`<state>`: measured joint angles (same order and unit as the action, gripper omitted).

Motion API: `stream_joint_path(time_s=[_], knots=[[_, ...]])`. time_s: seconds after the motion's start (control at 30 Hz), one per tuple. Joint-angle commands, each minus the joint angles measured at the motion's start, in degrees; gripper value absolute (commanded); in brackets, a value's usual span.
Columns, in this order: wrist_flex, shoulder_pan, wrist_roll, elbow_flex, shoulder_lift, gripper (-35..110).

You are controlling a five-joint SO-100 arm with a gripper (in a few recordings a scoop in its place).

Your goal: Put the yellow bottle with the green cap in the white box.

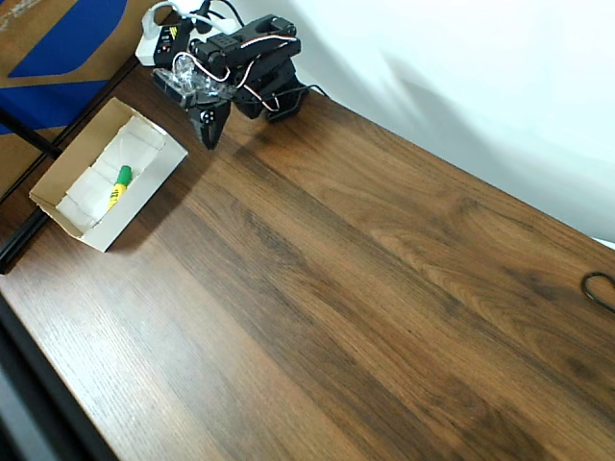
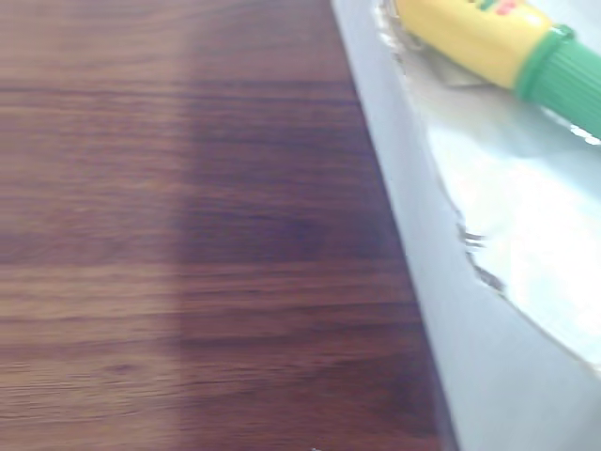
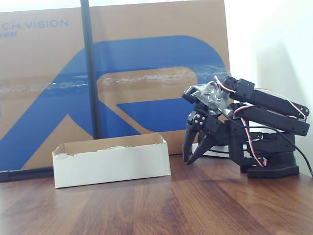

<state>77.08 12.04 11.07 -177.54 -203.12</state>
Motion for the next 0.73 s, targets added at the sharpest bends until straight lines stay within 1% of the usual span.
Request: stream_joint_path(time_s=[0.0,0.2,0.7], knots=[[9.93,0.0,0.44,0.18,-1.23,0],[9.93,0.26,-1.76,0.26,-1.23,0],[9.93,0.26,-1.85,0.26,-1.23,0]])
